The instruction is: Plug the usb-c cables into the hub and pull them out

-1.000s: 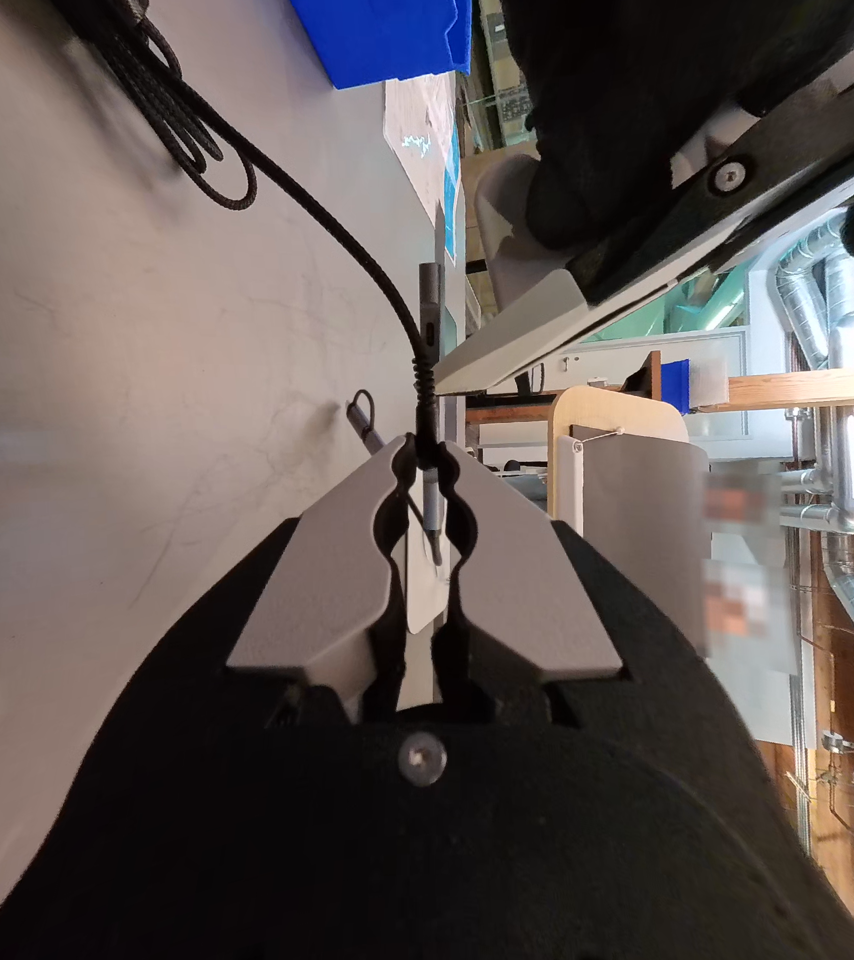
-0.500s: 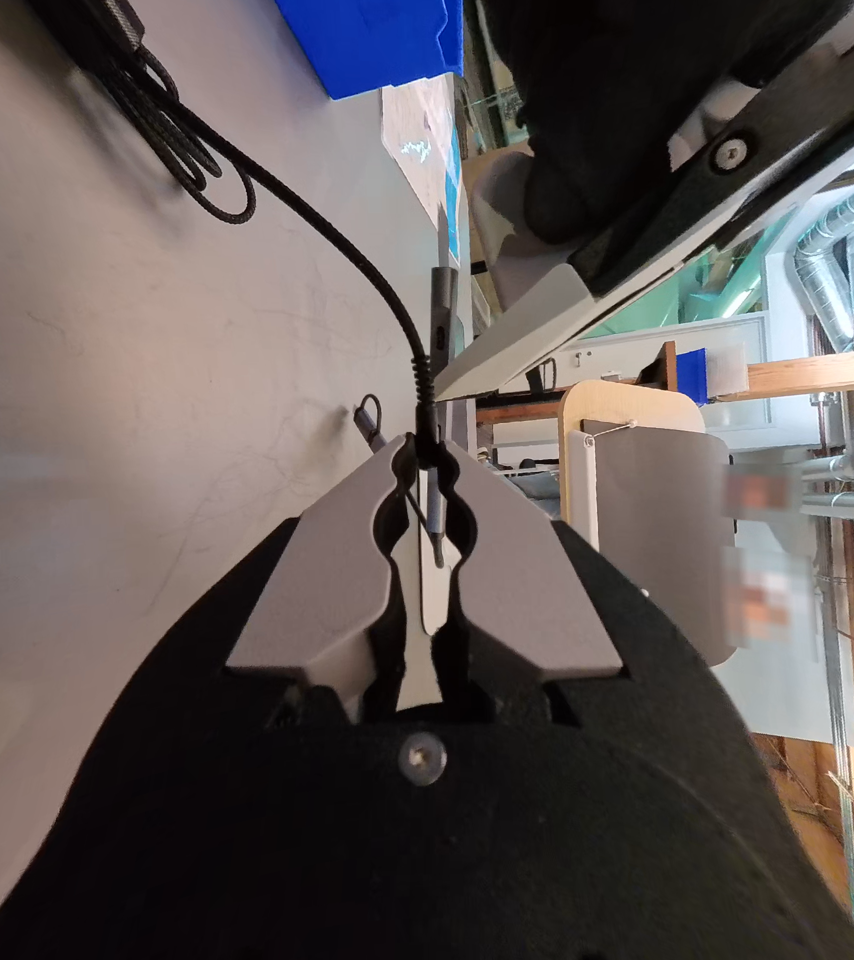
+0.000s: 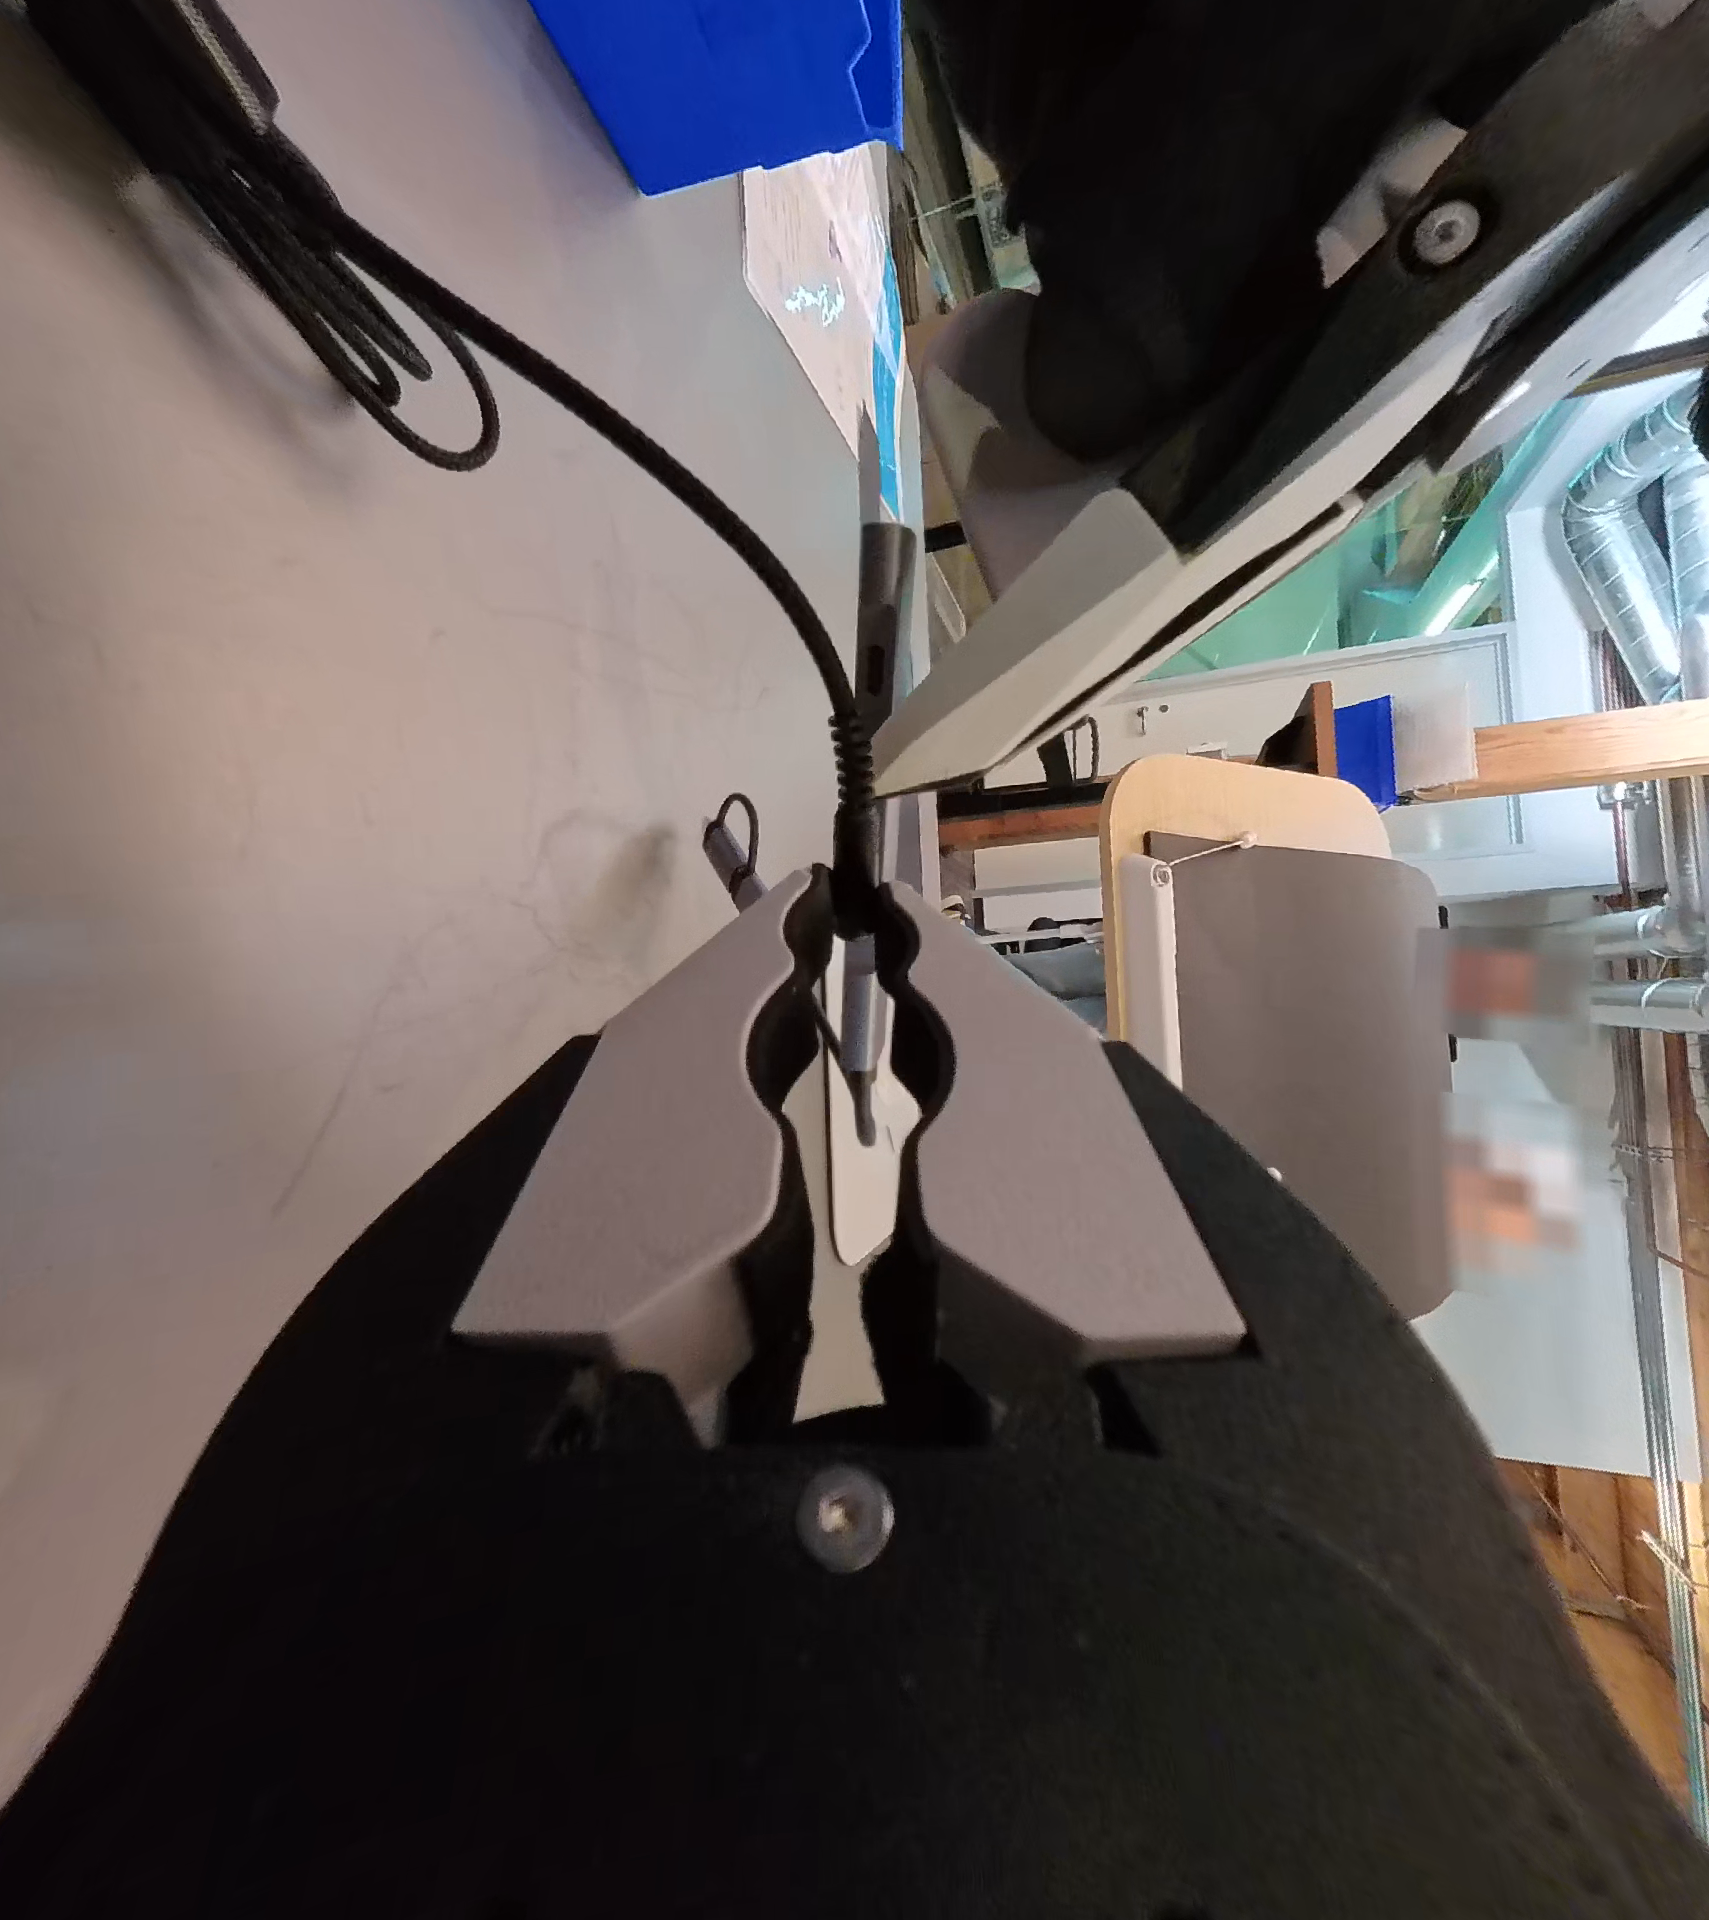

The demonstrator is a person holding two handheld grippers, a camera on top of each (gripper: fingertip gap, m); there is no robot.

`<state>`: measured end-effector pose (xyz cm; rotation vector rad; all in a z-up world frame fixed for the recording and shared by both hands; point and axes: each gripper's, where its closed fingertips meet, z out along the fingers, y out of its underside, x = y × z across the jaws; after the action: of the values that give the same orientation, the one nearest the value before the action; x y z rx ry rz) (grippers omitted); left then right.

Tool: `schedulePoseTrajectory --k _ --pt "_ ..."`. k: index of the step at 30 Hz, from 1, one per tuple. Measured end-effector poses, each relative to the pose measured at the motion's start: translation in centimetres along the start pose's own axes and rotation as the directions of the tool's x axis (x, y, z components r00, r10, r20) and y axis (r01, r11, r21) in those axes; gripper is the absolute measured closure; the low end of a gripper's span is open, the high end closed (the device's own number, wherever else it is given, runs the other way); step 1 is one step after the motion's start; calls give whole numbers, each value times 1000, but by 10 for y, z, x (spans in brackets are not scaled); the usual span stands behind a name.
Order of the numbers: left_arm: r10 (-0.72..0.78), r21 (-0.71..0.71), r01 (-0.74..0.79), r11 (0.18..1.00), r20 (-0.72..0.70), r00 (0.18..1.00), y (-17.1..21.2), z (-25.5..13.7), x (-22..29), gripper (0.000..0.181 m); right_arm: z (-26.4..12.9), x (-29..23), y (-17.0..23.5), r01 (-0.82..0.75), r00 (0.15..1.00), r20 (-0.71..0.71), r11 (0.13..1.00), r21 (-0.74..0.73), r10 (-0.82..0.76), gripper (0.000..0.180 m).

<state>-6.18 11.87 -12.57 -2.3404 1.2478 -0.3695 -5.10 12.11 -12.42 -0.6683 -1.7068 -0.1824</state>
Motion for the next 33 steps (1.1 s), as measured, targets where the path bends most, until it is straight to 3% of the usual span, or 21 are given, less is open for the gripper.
schedulePoseTrajectory --k 1,16,25,33 --pt "7 5 -7 1000 2 1000 0 0 0 161 0 0 0 1 1000 2 1000 0 -1 175" --pt "39 36 -43 998 108 993 -2 5 -9 162 8 -2 8 -25 999 38 999 -33 26 175" --pt "11 87 -31 996 218 976 5 10 -20 161 4 -5 24 -87 991 94 993 -77 95 161" --pt "-1 3 1 1000 238 971 46 61 -31 161 1 -18 38 -210 950 192 961 -181 244 160"
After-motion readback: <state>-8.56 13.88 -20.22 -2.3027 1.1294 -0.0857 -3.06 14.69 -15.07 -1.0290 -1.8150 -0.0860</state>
